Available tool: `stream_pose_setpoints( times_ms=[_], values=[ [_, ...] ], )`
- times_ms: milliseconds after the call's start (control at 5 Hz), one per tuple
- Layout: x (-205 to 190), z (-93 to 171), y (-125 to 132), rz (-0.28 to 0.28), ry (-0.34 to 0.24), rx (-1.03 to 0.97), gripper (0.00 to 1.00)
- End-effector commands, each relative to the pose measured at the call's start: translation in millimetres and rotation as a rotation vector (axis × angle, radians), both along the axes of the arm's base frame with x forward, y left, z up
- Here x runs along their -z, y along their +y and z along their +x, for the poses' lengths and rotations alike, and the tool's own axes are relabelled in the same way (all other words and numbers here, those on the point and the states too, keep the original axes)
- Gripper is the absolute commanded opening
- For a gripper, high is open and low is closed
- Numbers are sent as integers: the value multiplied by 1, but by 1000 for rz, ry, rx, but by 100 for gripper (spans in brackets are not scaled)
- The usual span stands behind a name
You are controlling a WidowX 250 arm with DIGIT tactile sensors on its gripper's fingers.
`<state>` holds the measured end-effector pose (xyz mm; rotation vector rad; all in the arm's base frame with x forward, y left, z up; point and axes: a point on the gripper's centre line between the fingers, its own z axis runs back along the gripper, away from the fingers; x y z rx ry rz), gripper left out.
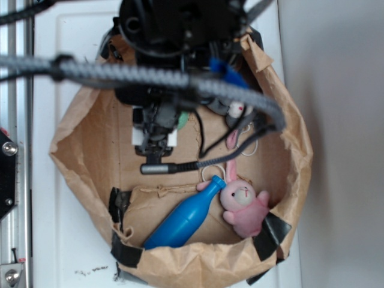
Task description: Grab the green ball.
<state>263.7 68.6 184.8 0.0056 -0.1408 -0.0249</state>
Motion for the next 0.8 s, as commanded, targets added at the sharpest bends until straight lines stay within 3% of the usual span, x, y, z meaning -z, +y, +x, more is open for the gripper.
stream_pose_setpoints(
  times_ms=[0, 400, 600],
  values=[
    [-24, 7, 5, 24, -75, -7, 100],
    [-24, 7, 5, 24, -75, -7, 100],
    [4, 3, 1, 8, -163, 14, 100]
  ],
)
